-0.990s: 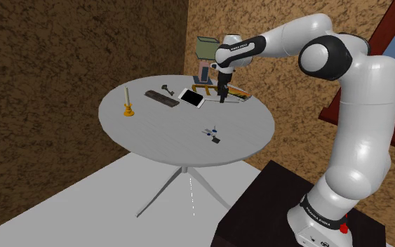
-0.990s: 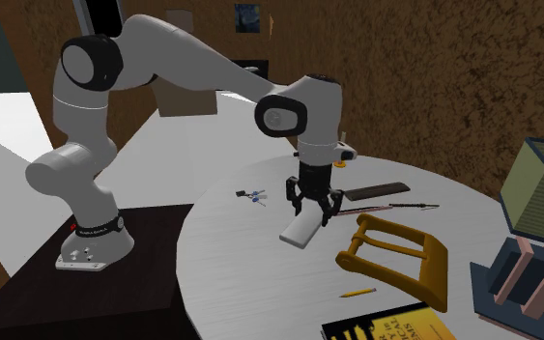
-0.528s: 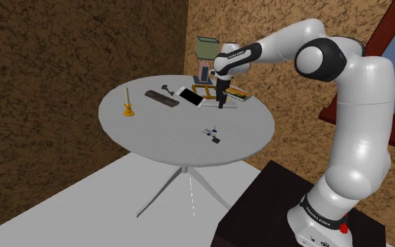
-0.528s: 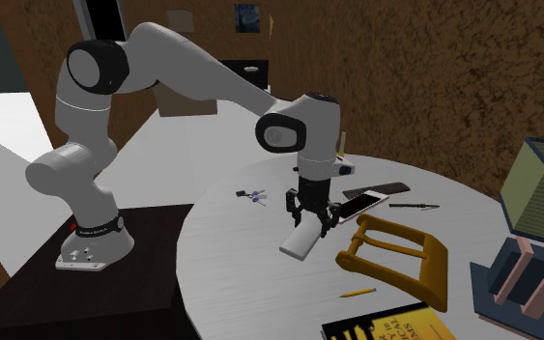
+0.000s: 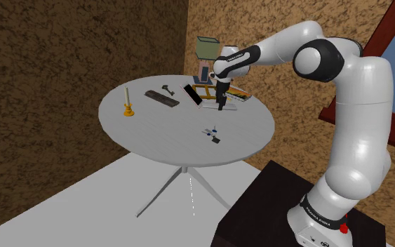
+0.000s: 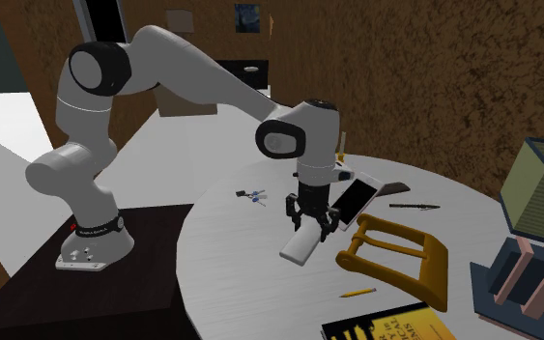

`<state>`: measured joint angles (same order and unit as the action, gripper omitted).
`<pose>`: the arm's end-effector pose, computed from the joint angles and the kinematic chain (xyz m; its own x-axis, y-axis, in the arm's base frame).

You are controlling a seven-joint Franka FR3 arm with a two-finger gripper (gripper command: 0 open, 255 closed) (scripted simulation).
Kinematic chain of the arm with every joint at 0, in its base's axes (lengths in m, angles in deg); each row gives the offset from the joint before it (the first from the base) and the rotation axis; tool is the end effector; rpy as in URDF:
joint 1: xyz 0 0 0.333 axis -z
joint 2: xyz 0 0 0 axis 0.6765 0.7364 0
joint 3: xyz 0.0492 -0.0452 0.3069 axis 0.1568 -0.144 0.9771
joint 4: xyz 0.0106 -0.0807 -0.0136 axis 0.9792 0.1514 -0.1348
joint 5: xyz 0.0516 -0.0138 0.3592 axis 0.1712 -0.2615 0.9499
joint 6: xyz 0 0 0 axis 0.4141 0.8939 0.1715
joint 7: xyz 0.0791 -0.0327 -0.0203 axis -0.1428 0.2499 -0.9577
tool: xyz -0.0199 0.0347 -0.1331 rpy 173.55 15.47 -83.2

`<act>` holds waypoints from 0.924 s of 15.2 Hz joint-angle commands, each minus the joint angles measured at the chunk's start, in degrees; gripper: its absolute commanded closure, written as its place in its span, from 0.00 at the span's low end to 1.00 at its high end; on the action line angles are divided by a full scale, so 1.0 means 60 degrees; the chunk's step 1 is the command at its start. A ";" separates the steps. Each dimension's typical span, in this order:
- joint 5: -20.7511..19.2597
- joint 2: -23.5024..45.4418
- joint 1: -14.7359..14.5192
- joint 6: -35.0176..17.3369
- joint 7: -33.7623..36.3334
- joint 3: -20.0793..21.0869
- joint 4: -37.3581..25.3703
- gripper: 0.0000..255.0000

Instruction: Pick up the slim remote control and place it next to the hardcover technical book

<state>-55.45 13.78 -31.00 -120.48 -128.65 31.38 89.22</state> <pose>0.6107 -0.2027 0.3233 0.6490 0.7607 -0.0081 0.7608 -0.6490 0.0090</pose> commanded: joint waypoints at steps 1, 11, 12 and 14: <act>0.0002 0.0005 -0.0005 -0.0001 0.0000 0.0006 0.0001 1.00; -0.0079 -0.0464 -0.0030 0.1012 0.0051 -0.0032 -0.0547 0.00; -0.0079 -0.0464 -0.0030 0.1012 0.0051 -0.0031 -0.0547 0.00; -0.0080 -0.0464 -0.0030 0.1012 0.0051 -0.0031 -0.0547 0.00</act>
<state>-55.90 11.07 -31.13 -114.59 -128.42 31.19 86.00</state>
